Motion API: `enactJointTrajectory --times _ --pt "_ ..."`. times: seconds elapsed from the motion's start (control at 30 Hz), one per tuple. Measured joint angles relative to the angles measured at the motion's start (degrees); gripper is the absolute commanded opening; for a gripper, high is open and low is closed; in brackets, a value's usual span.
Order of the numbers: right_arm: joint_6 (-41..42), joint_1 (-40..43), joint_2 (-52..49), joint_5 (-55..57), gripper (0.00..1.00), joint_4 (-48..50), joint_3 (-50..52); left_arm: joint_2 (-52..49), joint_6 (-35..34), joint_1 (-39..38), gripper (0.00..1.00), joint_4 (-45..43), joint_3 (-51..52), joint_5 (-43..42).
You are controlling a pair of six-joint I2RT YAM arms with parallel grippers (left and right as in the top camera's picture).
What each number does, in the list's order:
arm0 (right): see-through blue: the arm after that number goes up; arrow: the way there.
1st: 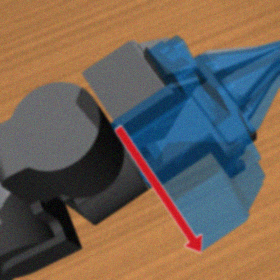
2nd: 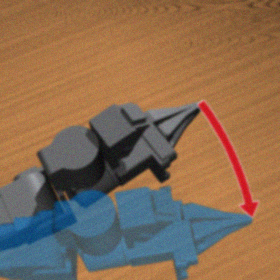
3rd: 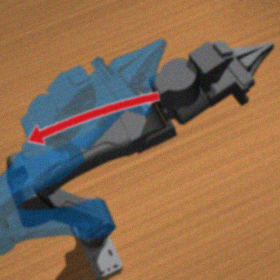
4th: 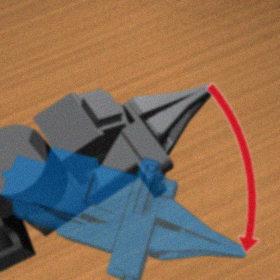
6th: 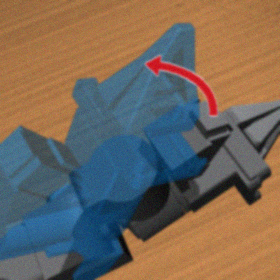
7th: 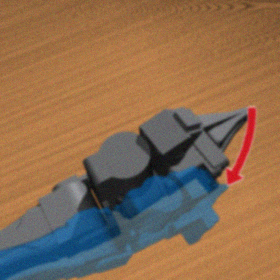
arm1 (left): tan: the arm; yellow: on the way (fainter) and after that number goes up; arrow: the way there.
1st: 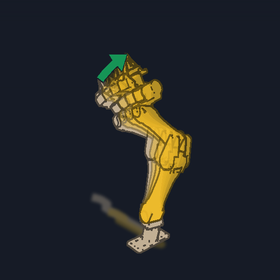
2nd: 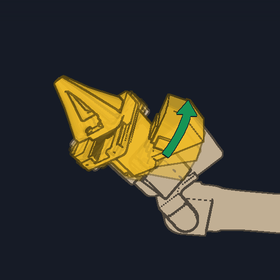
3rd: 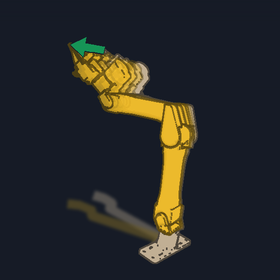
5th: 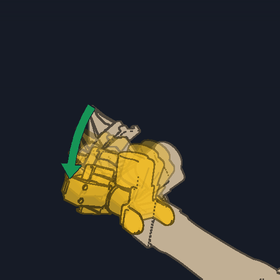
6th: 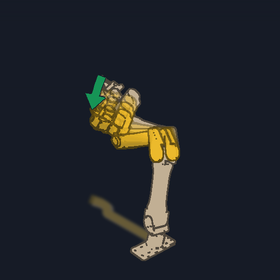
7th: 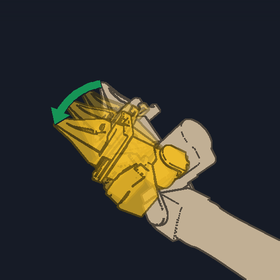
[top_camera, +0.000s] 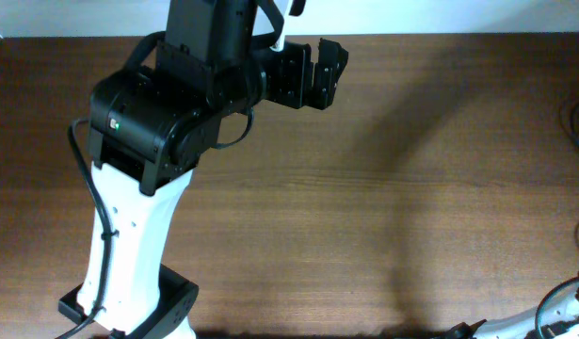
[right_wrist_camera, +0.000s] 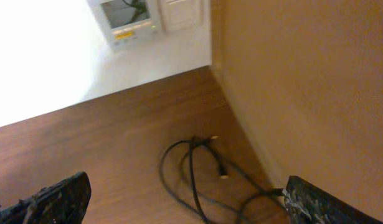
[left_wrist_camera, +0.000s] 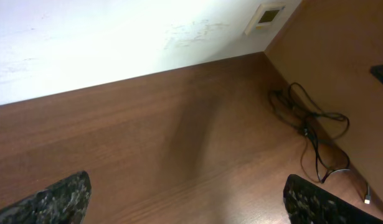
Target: Untangle cables
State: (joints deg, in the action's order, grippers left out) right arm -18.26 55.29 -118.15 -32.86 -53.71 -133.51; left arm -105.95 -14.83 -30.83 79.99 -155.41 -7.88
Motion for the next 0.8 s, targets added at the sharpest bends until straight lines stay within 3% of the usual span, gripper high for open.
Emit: enactJointTrajectory --times 0.13,0.27,0.37,0.53,0.67,0.8 --pt "1.55 -6.86 -0.28 -19.82 0.99 -0.7 0.0 0.0 0.0 0.0 1.0 0.81 0.0 -0.28" --pt "1.81 -16.7 -0.26 -24.28 0.99 -3.85 0.0 1.75 0.0 0.0 0.99 1.51 0.0 5.07" --pt "1.84 -20.28 2.03 -24.72 0.99 -5.53 0.02 7.5 0.0 0.0 0.98 3.63 0.0 10.08" --pt "1.95 -26.82 21.66 -19.61 0.99 -10.82 0.0 13.05 -3.52 1.14 0.98 7.89 -0.15 16.0" --pt "1.92 -30.97 35.34 -13.7 0.99 -20.35 -0.2 17.09 -6.95 12.48 0.95 15.47 -0.15 18.86" --pt "2.01 -30.97 45.29 -6.21 0.99 -21.09 -0.22 18.05 -7.3 18.4 0.99 16.55 2.67 19.17"
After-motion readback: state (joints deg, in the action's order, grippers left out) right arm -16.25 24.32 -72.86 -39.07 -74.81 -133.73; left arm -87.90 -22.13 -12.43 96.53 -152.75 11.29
